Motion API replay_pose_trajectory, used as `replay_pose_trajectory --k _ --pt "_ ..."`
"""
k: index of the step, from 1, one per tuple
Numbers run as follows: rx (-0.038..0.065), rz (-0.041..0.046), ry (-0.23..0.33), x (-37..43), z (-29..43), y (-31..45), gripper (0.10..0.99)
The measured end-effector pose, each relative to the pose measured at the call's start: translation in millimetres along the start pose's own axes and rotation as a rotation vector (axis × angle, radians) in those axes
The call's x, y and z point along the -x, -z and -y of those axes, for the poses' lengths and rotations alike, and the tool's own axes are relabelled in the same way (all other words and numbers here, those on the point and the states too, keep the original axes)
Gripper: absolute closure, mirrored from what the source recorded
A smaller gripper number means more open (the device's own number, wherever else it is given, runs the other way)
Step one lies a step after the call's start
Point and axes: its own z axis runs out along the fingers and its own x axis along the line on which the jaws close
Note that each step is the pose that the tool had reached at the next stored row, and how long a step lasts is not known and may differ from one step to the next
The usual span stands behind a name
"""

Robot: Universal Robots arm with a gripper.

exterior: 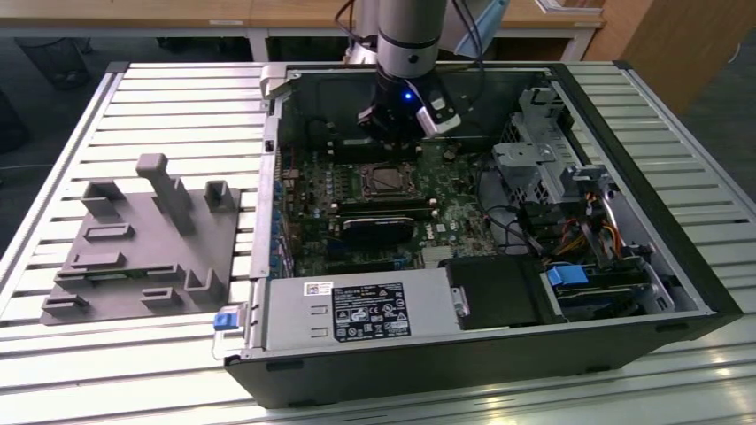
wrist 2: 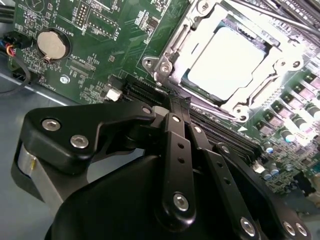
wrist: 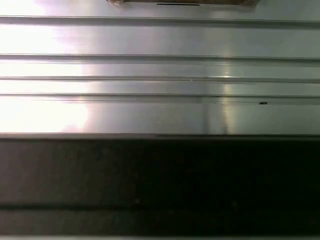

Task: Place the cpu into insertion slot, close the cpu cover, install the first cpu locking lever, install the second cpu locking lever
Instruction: 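Install the first cpu locking lever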

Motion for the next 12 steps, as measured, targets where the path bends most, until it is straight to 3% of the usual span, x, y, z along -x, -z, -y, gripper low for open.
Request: replay_pose_trajectory --k 3,12 --pt "0.000 0.0000 0.000 0.1 0.2 -2.6 0.980" --pt "-0.003 0.0003 0.000 0.3 0.0 -0.7 0.980"
